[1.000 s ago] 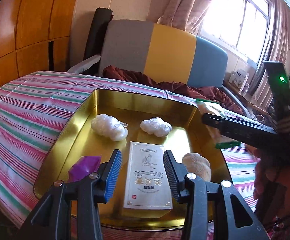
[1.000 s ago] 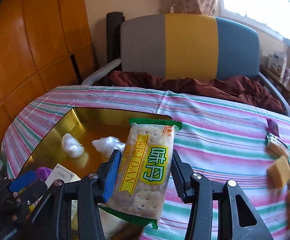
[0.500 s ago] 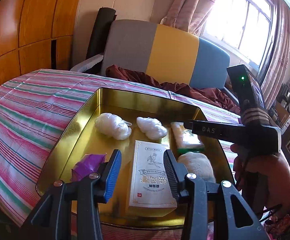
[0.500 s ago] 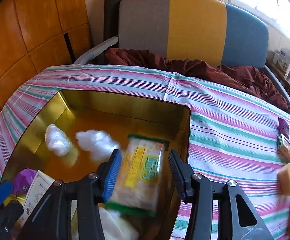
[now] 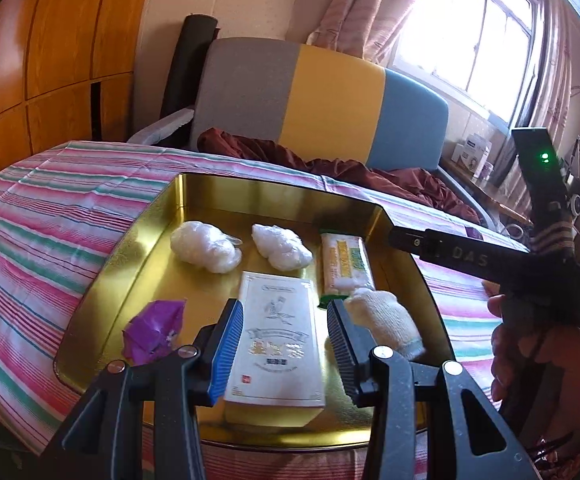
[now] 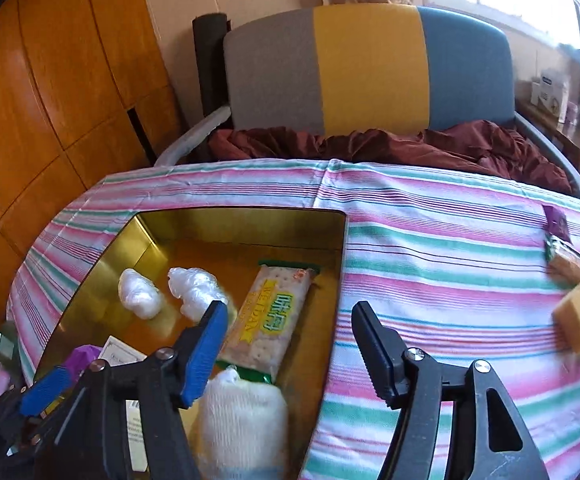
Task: Organize objects
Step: 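Lower the WEIDAN packet into the tray and open the right tool, then reach to the yellow knit sock bundle and grasp it with the right tool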
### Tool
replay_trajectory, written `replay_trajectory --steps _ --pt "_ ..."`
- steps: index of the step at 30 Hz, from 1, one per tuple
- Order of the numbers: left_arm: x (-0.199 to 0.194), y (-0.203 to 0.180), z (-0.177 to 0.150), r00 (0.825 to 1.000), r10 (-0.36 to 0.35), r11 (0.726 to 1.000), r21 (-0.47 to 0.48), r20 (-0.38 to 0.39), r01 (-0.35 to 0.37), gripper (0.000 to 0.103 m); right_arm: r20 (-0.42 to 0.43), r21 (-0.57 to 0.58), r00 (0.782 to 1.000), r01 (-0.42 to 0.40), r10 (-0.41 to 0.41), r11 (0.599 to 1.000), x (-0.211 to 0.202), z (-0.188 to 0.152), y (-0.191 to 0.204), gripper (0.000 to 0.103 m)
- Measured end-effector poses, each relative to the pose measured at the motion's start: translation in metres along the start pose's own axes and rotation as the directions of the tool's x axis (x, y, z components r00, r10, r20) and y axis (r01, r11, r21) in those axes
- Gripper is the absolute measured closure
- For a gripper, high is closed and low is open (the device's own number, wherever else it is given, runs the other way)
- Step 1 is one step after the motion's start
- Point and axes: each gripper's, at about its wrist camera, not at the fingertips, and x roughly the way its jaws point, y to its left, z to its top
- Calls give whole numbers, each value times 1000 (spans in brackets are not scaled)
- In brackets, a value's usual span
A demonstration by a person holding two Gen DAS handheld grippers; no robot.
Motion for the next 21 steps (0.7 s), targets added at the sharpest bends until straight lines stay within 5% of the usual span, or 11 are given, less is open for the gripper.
replay_trajectory --steps 2,10,21 --pt "0 -4 -2 1000 -3 1000 10 -1 3 59 14 14 999 31 -31 999 -6 -3 -5 26" --pt "0 -24 -7 1000 -16 998 56 -13 17 59 25 123 997 74 -77 990 -26 -22 -45 24" --pt "-7 -58 -11 997 -70 988 137 -22 73 59 -36 132 985 172 -168 976 -54 -59 -102 24"
